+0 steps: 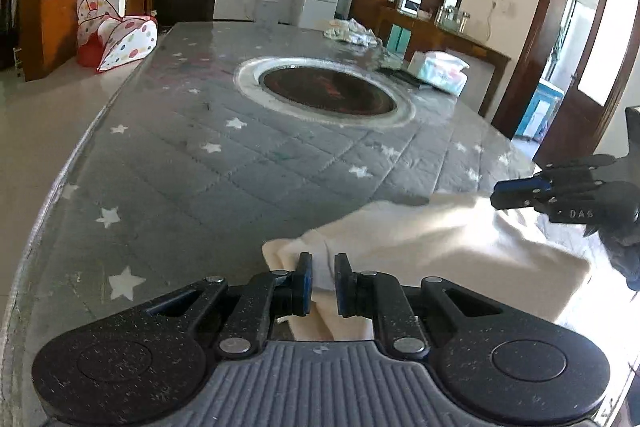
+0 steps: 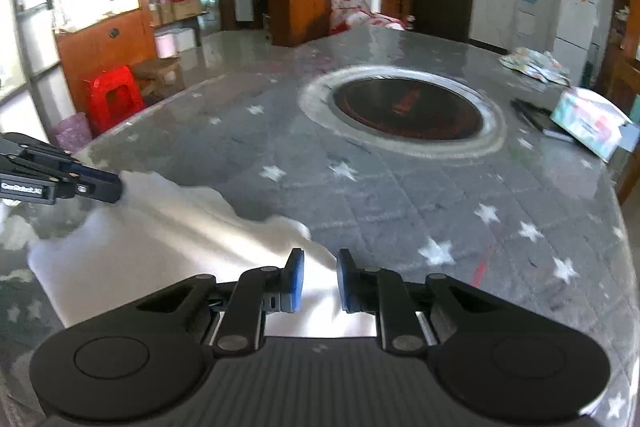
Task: Fold clothes
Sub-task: 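Carry the held hem over the strip toward the collar with both grippers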
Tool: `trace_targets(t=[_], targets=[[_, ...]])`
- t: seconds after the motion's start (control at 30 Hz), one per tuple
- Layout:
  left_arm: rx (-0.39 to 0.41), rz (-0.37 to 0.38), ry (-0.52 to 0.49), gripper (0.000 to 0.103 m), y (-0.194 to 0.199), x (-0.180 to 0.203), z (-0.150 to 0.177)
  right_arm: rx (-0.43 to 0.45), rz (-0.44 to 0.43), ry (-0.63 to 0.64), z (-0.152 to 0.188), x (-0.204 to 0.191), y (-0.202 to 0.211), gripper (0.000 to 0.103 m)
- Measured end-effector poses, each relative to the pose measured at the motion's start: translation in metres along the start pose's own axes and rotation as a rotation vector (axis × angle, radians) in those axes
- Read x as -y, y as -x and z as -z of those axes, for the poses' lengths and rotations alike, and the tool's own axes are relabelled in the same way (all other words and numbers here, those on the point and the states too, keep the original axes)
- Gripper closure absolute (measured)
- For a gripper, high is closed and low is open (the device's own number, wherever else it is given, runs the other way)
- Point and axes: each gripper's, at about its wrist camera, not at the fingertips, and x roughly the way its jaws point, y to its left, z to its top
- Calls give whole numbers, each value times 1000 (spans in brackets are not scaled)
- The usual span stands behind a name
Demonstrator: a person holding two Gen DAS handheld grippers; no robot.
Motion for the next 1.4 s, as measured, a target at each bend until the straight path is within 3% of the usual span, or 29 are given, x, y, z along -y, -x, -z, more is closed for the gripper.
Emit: trace_targets(t=[0.27, 0.47, 0.6, 0.83, 1.1, 1.4], targets=[[-4, 110, -24, 89, -27, 30, -17, -28, -36, 38, -14, -17, -31, 87], [-43, 67, -22, 89, -54, 32, -16, -23, -6, 49, -15, -22, -40, 85], [-36, 58, -24, 89, -52, 34, -14, -5, -40, 79, -19, -31, -34, 84], [-28, 50, -46, 89, -55, 42, -19, -46, -25, 74, -22, -34, -53, 84], [-32, 54, -35, 88, -54, 41, -18, -50, -79, 151, -18, -48, -18, 84], [-34, 31, -64, 88, -58, 48, -11, -79, -157, 267, 14, -90, 18, 84]])
